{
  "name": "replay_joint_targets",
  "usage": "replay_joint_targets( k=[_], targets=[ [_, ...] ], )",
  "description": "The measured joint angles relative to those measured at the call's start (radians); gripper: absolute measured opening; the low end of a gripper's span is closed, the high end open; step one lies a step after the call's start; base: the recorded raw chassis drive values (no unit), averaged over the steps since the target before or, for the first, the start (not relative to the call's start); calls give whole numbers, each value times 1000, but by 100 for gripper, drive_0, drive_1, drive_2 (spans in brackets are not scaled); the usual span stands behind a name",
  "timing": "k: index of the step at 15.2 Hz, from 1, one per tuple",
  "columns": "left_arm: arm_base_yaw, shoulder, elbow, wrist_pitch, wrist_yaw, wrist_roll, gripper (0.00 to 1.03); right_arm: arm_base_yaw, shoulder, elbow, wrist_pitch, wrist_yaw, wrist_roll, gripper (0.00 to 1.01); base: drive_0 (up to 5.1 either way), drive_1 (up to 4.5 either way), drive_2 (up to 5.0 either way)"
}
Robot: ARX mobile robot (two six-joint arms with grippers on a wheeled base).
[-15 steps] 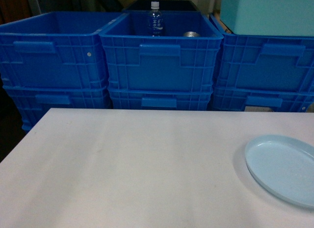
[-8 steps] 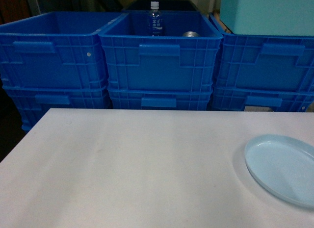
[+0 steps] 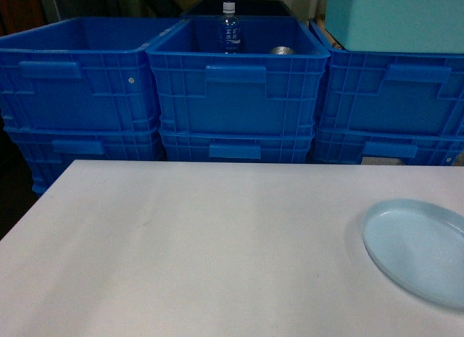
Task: Place blue tray on left shelf second layer neatly
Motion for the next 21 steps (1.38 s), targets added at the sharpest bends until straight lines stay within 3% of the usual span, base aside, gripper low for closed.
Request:
replay_joint_targets(
  k=[4, 8, 12, 14, 20, 21],
  targets=[
    [0, 0, 0, -1, 0, 0, 98, 16, 73, -1, 7, 18, 26, 98, 0, 0, 0],
    [0, 0, 0, 0, 0, 0, 98, -6, 151, -9, 30, 19, 39, 98, 0, 0, 0],
    [0, 0, 0, 0, 0, 0, 98, 7, 162, 23, -63, 25, 83, 96, 0, 0, 0],
    [0, 0, 0, -1, 0, 0, 98, 26, 153, 42, -123, 44, 90, 87, 0, 0, 0],
    [0, 0, 0, 0, 0, 0, 98, 92, 105, 59, -242, 120, 129, 9, 0, 0, 0],
    [0, 0, 0, -1, 0, 0, 98, 99, 97, 60, -235, 108, 137, 2, 0, 0, 0]
  ],
)
